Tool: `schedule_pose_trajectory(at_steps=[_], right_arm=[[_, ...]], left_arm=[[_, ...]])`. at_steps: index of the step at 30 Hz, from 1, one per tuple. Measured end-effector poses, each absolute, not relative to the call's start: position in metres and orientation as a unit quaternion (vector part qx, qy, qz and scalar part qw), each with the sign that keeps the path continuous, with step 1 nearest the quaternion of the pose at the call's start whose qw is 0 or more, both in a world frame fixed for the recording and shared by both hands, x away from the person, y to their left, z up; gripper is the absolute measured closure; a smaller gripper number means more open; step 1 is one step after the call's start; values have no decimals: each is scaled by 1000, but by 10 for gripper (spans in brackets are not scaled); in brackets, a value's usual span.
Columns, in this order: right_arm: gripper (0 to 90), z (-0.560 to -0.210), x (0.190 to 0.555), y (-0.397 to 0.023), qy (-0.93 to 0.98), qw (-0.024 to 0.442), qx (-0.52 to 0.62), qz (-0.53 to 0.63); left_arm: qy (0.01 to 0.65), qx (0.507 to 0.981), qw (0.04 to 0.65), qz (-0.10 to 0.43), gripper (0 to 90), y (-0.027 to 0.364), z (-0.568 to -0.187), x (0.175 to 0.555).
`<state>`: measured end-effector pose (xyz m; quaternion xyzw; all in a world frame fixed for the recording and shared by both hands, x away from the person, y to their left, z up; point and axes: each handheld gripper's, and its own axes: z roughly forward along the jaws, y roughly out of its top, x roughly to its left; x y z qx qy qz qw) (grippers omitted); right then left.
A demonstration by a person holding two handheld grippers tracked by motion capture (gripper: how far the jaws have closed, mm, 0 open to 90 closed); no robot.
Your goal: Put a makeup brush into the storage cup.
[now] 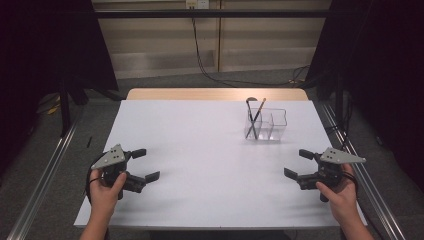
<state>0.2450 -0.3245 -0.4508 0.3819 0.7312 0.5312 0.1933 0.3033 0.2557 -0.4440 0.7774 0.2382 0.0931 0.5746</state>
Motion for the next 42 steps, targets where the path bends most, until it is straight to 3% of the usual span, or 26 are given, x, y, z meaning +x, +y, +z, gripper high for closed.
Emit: schedule_pose_trajectory(at_steps=[42], right_arm=[[37,-455,233,-332,739,200,375,522]], left_arm=[[233,778,575,97,1,254,-444,306]])
